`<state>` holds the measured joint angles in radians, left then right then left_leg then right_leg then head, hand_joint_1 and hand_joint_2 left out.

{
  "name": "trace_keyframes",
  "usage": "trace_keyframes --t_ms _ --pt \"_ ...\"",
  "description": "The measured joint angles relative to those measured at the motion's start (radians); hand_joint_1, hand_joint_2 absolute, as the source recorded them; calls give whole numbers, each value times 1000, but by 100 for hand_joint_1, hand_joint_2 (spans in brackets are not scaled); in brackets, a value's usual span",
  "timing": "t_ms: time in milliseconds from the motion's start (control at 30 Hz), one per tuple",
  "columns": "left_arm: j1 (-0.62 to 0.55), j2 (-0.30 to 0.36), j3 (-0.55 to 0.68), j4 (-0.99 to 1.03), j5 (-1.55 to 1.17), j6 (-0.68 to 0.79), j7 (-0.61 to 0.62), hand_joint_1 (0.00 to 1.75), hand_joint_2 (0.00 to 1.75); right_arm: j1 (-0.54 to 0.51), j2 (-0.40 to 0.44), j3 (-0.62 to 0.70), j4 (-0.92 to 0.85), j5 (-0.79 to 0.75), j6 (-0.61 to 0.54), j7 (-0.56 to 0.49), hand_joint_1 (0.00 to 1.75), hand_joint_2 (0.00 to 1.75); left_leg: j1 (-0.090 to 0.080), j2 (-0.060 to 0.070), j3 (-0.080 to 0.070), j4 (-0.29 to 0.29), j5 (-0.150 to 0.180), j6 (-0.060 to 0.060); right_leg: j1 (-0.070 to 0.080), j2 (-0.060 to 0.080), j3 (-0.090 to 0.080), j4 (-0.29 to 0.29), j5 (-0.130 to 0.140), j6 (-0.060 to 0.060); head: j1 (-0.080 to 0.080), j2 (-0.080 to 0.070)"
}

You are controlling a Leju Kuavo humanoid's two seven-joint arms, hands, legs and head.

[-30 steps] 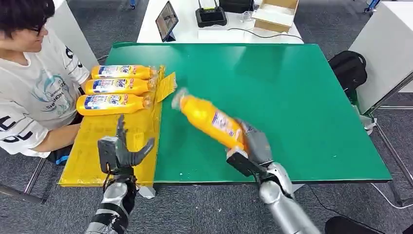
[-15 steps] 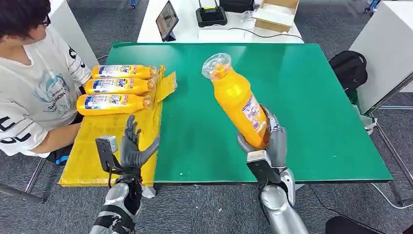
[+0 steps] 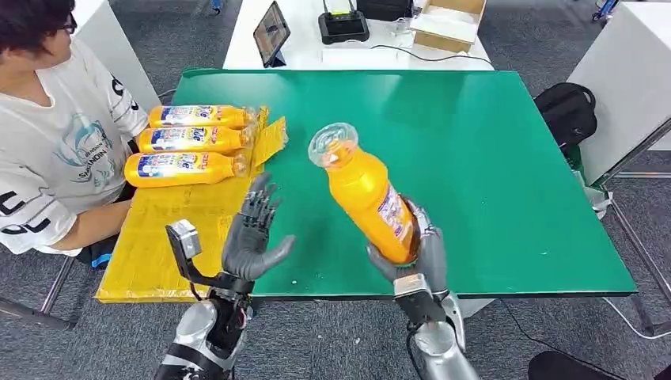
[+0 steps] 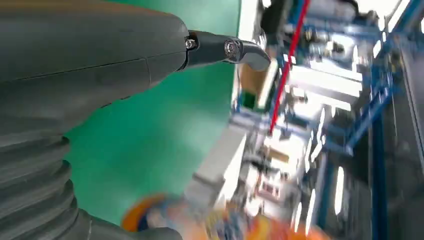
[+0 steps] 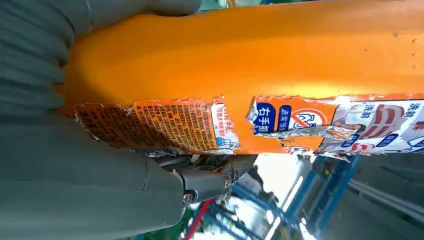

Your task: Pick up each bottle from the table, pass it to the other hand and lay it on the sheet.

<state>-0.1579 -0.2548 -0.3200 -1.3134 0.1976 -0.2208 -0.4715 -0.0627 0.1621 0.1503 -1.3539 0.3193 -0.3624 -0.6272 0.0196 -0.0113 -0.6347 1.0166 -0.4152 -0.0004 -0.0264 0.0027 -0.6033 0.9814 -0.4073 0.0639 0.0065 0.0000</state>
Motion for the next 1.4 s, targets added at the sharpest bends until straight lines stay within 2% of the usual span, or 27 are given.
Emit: trace_keyframes --t_ms 200,433,700,1167,1200,1233,1267,1400 --pt "15 7 -50 -39 -40 -10 -22 0 175 -4 31 16 67 3 31 -1 175 175 0 0 0 0 0 0 0 0 0 0 0 0 0 0" --pt "12 10 -87 -29 -127 -9 -36 0 175 -59 49 137 201 142 95 65 175 175 0 0 0 0 0 0 0 0 0 0 0 0 0 0" --pt "9 18 -81 11 -156 -17 6 0 175 -122 41 249 334 267 109 122 175 175 0 0 0 0 0 0 0 0 -1 0 0 0 0 0" --pt "9 26 -68 62 -134 -41 35 0 175 -149 28 282 404 285 111 142 175 175 0 1 0 0 0 0 0 0 -1 0 0 0 0 0" --pt "9 26 -68 65 -134 -41 35 5 175 -149 27 282 406 285 111 142 175 175 0 1 0 0 0 0 0 0 -1 0 0 0 0 0" --pt "8 26 -67 68 -134 -41 35 122 175 -149 27 282 409 285 111 142 175 175 0 1 0 0 0 0 0 0 -1 0 0 0 0 0" --pt "8 26 -67 71 -135 -40 35 175 175 -150 27 282 412 285 111 143 175 175 0 1 0 0 0 0 0 0 -1 0 0 0 0 0" --pt "7 26 -64 81 -138 -38 34 175 175 -153 27 282 420 282 114 145 175 175 0 1 0 0 0 0 0 0 -1 0 0 0 0 0"
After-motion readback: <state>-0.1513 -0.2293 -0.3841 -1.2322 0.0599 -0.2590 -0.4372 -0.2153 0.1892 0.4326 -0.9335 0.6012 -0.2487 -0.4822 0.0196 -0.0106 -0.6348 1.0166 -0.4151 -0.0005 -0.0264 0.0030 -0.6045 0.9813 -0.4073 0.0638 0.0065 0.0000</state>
